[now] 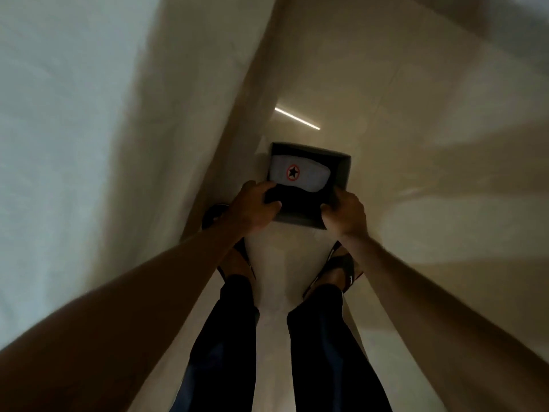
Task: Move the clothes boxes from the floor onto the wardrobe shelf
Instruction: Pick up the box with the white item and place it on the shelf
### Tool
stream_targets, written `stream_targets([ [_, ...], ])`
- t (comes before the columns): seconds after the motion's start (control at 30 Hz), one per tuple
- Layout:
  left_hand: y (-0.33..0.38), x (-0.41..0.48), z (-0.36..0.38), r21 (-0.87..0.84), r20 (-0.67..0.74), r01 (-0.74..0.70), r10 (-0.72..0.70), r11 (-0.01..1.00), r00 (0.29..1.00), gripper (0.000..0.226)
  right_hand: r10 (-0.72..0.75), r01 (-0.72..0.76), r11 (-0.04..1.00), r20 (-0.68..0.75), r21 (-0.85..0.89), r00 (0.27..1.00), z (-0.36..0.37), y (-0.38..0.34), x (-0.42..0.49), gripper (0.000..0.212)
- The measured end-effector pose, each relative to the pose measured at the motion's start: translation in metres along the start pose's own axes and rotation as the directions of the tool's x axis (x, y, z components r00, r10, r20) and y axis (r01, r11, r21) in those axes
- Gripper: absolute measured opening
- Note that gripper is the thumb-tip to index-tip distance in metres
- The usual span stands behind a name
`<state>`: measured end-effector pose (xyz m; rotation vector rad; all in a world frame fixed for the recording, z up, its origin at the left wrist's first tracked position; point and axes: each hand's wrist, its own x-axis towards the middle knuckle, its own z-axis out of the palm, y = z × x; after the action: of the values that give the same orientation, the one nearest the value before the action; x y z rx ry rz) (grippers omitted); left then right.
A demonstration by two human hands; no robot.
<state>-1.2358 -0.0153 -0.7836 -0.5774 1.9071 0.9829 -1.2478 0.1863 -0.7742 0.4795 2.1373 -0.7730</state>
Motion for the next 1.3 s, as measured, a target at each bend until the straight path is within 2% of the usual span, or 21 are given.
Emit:
stream_targets([
  [0.17,0.007,0.025,0.015,0.116,-0.031,-0.082,0.086,0.99,0.996,0.047,-0.025,0.024,0.998,-0.016,-0.062,1.0,0.006,0.015,0.016,0.023],
  [0.4,0.017,-0.027,0.009,0.216,-0.002,-0.069,0.071,0.974,0.997,0.064,-0.044,0.042,0.998,-0.029,-0.053,0.999,-0.017,0.016,-0.03,0.039],
  [0.53,0.046,-0.108,-0.006,0.365,-0.011,-0.034,0.041,0.93,0.999,0.064,-0.071,0.07,0.995,-0.012,-0.077,0.997,-0.062,0.003,-0.104,0.046],
  [0.73,0.126,-0.253,-0.023,0.386,0.028,-0.116,0.113,0.915,0.993,0.045,-0.033,0.029,0.998,-0.063,-0.06,0.997,-0.147,-0.025,-0.238,0.041],
  [0.87,0.182,-0.358,-0.042,0.426,0.058,-0.22,0.216,0.877,0.975,0.05,0.038,-0.034,0.999,-0.119,0.034,0.992,-0.208,-0.031,-0.337,0.049],
  [1.07,0.255,-0.476,-0.053,0.468,0.097,-0.379,0.38,0.799,0.92,0.04,0.044,-0.004,0.981,-0.204,0.195,0.978,-0.276,-0.033,-0.459,0.057],
  [1.2,0.306,-0.537,-0.035,0.551,0.085,-0.463,0.506,0.694,0.859,0.03,0.051,0.022,0.968,-0.284,0.25,0.958,-0.322,-0.014,-0.518,0.058],
  [1.3,0.35,-0.566,-0.001,0.546,0.1,-0.518,0.563,0.658,0.82,0.029,0.091,0.031,0.954,-0.388,0.298,0.917,-0.36,0.012,-0.546,0.058],
])
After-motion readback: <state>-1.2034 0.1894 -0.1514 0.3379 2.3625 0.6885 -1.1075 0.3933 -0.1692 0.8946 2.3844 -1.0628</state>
